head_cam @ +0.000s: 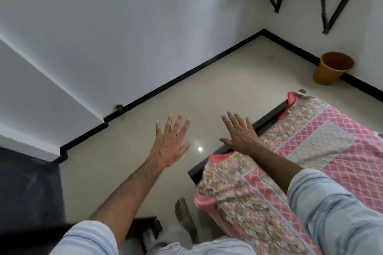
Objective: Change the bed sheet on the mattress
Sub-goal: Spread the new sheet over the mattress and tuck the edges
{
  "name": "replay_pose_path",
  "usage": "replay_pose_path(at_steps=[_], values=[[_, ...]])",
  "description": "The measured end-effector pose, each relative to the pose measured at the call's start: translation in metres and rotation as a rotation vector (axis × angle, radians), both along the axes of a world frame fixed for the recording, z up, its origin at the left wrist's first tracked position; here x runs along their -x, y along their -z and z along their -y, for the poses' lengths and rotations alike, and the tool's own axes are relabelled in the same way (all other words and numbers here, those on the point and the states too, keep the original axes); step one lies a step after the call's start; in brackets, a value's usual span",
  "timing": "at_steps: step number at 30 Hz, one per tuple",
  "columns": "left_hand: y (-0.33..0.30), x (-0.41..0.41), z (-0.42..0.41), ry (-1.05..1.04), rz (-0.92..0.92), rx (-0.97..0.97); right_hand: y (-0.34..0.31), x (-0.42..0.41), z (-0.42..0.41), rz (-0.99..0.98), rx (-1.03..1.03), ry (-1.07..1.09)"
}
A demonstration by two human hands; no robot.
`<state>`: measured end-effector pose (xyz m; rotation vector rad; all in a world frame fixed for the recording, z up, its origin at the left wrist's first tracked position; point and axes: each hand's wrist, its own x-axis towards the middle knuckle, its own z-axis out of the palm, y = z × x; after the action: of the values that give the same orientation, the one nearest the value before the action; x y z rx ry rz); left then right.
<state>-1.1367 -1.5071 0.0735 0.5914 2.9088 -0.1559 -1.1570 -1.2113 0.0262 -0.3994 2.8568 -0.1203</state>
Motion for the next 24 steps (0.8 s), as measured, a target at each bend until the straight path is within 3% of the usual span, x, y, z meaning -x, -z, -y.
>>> replay_pose_path(at_steps=[7, 13, 19, 24], values=[[-0.008, 0.166, 0.066, 0.055, 0.026, -0.003, -0.004, 0.135, 0.064, 0.018, 0.073, 0.099], [0.005, 0.32, 0.052, 0.203, 0.045, -0.02, 0.01, 0.246, 0.057, 0.042, 0.055, 0.236], [0.012, 0.497, -0.021, 0.373, 0.088, -0.002, 0.039, 0.381, -0.007, 0.095, 0.06, 0.441], [-0.002, 0.633, -0.124, 0.542, 0.074, 0.063, 0.015, 0.465, -0.077, 0.044, 0.076, 0.649]])
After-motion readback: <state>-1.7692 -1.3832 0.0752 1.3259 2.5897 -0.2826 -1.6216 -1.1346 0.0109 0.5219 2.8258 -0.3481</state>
